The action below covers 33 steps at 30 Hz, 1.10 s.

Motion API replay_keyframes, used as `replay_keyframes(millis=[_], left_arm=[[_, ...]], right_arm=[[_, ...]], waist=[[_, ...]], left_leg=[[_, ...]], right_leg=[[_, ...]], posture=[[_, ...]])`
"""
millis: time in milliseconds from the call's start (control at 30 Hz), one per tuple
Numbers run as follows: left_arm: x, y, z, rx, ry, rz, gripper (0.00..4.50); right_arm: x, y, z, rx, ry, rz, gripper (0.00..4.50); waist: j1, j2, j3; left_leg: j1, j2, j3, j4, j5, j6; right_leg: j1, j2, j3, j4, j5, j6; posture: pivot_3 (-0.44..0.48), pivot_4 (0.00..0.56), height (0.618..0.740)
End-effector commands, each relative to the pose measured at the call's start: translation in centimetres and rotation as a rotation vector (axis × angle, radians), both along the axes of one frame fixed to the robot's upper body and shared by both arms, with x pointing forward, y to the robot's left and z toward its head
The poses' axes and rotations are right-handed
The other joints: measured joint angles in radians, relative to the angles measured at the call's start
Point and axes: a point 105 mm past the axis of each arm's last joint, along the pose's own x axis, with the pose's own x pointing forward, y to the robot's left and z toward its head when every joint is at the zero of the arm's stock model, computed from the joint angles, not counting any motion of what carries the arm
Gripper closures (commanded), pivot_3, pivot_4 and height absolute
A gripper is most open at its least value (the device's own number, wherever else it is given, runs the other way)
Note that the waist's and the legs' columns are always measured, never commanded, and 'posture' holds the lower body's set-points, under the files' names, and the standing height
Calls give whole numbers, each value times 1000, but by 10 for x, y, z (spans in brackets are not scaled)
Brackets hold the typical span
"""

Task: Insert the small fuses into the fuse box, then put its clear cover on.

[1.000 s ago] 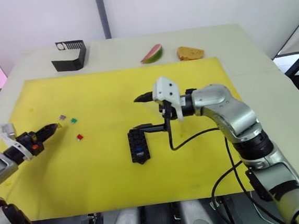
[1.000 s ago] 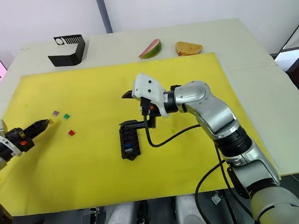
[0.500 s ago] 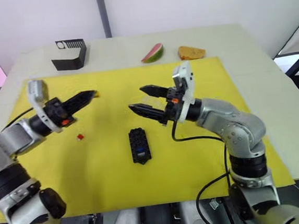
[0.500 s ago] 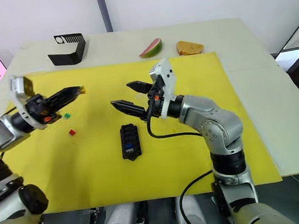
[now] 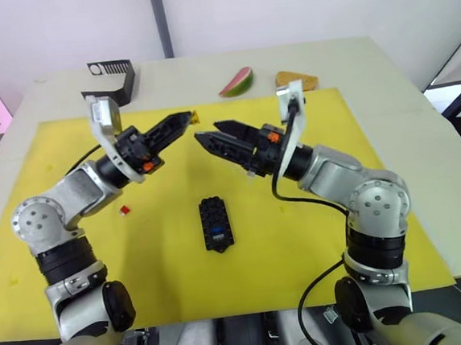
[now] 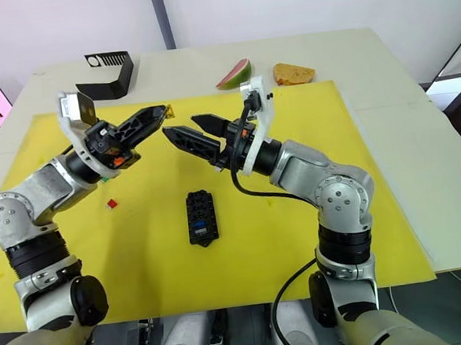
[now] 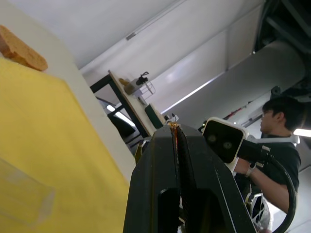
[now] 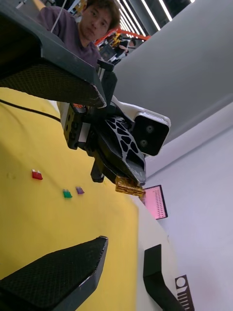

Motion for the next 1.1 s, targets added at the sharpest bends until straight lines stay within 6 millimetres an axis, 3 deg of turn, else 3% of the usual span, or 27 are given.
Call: replay_keyframes(millis=[33, 133, 667, 1100], left_arm=[[-1, -2, 19, -44, -55, -6, 4500], [-1, -4, 20, -56, -54, -5, 4500], [-3, -10, 17, -73, -36, -29, 4500], [-2, -10, 18, -89, -46, -53, 4500]], right_arm=[[-4, 2, 16, 59, -29, 16, 567], [0, 0, 19, 91, -8, -8, 1745], [6, -3, 34, 172, 29, -23, 1745], [3, -1, 32, 149, 35, -11, 1745]], waist=[[0, 0, 0], [0, 0, 0], [0, 0, 0], [0, 0, 0]], left_leg=[[0, 0, 0, 0, 0, 0], [0, 0, 0, 0, 0, 0], [0, 0, 0, 0, 0, 0], [0, 0, 0, 0, 0, 1]], right_leg=[[0, 0, 0, 0, 0, 0], [0, 0, 0, 0, 0, 0], [0, 0, 0, 0, 0, 0], [0, 0, 0, 0, 0, 0]], posture=[[0, 150, 740], [0, 150, 740], [0, 150, 740], [0, 150, 740]])
